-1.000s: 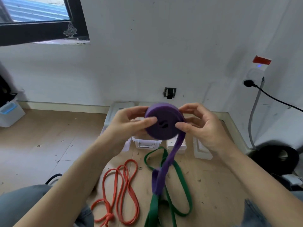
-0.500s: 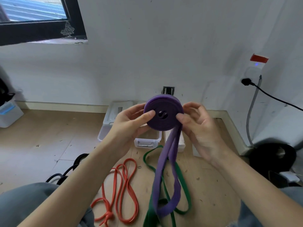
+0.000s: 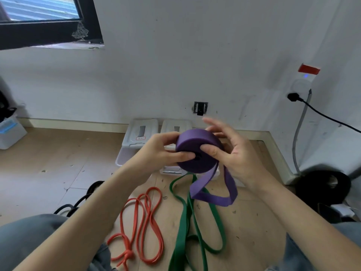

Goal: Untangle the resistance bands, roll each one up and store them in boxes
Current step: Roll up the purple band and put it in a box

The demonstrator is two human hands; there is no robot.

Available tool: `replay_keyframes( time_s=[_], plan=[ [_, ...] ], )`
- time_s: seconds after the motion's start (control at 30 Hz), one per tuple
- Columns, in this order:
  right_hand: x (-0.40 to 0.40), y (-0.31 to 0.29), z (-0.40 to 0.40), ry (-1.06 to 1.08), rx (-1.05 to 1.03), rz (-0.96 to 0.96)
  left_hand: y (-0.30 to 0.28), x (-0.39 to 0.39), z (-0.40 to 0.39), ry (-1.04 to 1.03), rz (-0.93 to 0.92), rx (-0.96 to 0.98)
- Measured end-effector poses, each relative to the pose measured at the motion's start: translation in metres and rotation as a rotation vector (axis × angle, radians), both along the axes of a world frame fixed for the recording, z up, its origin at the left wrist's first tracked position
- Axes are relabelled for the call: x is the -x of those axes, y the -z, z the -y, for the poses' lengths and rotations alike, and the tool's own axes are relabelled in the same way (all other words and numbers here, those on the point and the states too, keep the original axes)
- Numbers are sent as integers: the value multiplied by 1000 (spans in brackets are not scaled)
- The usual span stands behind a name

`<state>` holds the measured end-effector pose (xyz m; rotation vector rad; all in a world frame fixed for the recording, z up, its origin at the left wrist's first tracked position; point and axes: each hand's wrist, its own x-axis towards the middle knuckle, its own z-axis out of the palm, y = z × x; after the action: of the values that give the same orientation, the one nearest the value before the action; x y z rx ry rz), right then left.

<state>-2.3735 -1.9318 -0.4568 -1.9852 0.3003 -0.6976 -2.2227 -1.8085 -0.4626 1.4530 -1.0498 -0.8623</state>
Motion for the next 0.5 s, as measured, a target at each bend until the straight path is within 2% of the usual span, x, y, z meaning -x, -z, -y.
replay_keyframes(
  time_s=[0.1,0.17,0.27,0.33,0.5],
  plan=[
    [-2,-1,7,36,-201,77,-4,-7,-3,-75,-306,101],
    [-5,2,4,57,-211,87,-3,-5,-2,-76,-432,132],
    [-8,10,-4,92,-179,54,4,5,1,-49,-563,80],
    [-7,11,-3,100,-168,47,5,8,1,-55,-531,58],
    [-2,1,0,33,28,5,-5,0,-3,-45,-164,47]
  ],
)
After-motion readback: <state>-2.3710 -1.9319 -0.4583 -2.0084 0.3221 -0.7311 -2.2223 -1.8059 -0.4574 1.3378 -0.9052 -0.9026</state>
